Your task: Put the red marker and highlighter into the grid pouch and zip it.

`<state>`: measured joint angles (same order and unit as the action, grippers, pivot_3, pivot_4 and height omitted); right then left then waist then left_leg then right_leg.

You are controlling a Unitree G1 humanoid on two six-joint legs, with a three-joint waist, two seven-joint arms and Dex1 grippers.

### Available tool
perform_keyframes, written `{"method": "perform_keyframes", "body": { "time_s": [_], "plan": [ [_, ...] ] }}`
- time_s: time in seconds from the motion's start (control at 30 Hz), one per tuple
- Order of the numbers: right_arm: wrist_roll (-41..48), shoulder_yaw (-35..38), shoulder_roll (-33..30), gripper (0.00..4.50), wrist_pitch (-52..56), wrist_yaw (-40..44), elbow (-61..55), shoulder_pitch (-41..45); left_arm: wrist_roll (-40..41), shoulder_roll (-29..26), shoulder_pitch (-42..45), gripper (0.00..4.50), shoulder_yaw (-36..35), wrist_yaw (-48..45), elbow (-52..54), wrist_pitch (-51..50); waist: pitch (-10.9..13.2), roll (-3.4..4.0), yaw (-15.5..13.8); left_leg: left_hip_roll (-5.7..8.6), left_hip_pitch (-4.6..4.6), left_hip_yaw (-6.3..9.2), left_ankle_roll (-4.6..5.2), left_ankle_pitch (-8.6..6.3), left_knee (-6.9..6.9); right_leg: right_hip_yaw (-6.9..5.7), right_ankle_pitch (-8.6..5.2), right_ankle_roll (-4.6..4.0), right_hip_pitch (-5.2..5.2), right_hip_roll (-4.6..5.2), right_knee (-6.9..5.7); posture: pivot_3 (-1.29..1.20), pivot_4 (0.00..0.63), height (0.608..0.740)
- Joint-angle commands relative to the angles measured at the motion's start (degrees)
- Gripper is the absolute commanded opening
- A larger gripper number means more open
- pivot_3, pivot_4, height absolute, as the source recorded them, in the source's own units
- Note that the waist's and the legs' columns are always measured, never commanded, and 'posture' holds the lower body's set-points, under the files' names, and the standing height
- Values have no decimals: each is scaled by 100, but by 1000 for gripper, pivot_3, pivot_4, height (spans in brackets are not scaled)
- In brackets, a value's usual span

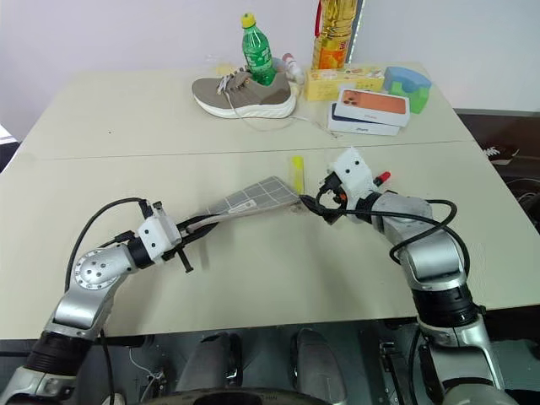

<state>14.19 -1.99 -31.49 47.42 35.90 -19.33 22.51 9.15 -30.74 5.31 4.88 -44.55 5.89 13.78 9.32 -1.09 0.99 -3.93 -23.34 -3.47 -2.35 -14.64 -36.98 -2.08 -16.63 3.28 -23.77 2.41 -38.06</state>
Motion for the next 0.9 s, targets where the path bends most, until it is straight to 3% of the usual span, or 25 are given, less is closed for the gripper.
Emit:
{"method": "perform_keyframes", "body": {
  "time_s": [0.03,0.3,0.8,0.9],
  "plan": [
    [214,159,116,4439,250,-173,-410,-101,-36,81,4,0,55,79,292,-63,0,0,-14,3,-1,0,0,0,-1,1,0,0,0,4,-1,0,150,740],
    [524,566,1,4439,461,-303,-695,-550,-119,280,-24,0,9,357,256,-178,1,-1,-39,15,-3,6,0,0,-10,10,0,1,3,19,3,0,150,740],
    [775,540,745,4439,704,-1053,-298,-31,-90,459,-85,0,69,477,209,-41,1,0,-31,13,-2,10,0,0,-9,11,0,1,2,11,1,0,150,740],
    [764,466,854,3550,716,-1138,-160,44,-110,491,-107,0,75,489,192,-1,1,0,-30,12,-2,9,0,0,-9,11,0,1,2,11,1,0,150,740]
  ]
}}
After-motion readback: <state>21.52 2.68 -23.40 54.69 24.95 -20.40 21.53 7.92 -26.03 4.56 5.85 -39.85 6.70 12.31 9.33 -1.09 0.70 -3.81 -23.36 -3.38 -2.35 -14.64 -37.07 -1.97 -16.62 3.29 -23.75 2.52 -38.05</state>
